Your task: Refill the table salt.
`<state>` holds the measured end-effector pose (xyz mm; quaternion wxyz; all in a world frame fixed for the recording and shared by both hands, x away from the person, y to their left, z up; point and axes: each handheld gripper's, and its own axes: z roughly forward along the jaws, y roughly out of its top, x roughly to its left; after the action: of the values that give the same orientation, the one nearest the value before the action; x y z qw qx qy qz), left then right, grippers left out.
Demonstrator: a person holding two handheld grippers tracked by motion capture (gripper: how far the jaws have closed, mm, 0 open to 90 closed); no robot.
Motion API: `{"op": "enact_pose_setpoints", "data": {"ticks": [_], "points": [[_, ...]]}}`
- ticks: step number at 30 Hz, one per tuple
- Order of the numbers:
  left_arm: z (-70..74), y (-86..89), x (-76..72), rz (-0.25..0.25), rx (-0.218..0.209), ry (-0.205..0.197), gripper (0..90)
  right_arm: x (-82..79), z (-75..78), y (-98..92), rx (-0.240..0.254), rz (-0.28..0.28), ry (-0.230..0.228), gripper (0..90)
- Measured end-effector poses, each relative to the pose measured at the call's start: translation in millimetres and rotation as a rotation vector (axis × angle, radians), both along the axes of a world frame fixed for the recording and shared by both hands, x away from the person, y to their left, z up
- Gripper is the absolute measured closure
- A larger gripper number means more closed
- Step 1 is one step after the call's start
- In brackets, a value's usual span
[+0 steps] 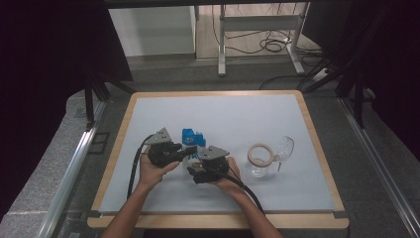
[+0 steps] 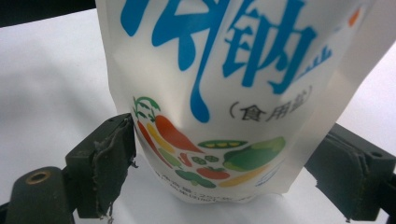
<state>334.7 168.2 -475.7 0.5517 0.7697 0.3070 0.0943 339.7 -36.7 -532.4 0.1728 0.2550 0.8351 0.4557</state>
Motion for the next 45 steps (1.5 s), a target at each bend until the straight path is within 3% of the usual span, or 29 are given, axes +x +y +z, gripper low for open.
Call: {"op": "enact_pose_setpoints", "data": {"ticks": [2,6,16,18,25,34,42,45], "points": [[0.9,0.0,-1.6,0.002,0.002,-0.016,85.0,-0.1,-0.1,0.4,0.001,0.000,0.001,13.3],[-0.4,-0.5,-1.7,0.002,-0.006,-0.023,88.5,-0.3,-0.3,0.6,0.001,-0.001,0.002,13.4],[-3.2,1.7,-1.0,-0.012,-0.034,-0.033,90.0,-0.1,0.5,-0.4,0.001,0.002,-0.001,13.4],[-2.5,0.1,-2.7,-0.004,-0.033,-0.049,90.0,-0.3,0.8,-1.6,0.005,-0.002,0.000,13.1],[4.4,-3.9,-1.4,-0.018,-0.048,-0.042,90.0,-3.7,2.7,-6.3,0.013,-0.013,-0.010,12.7],[34.6,-7.2,-7.9,-0.062,-0.094,-0.045,90.0,-18.5,4.6,-18.6,-0.004,-0.018,-0.045,12.5],[59.6,-14.6,-22.0,-0.092,-0.104,-0.066,90.0,-32.4,7.4,-28.5,-0.058,-0.036,-0.095,12.4],[67.3,-17.3,-27.2,-0.099,-0.093,-0.081,90.0,-33.9,9.3,-29.7,-0.053,-0.051,-0.118,12.5]]}}
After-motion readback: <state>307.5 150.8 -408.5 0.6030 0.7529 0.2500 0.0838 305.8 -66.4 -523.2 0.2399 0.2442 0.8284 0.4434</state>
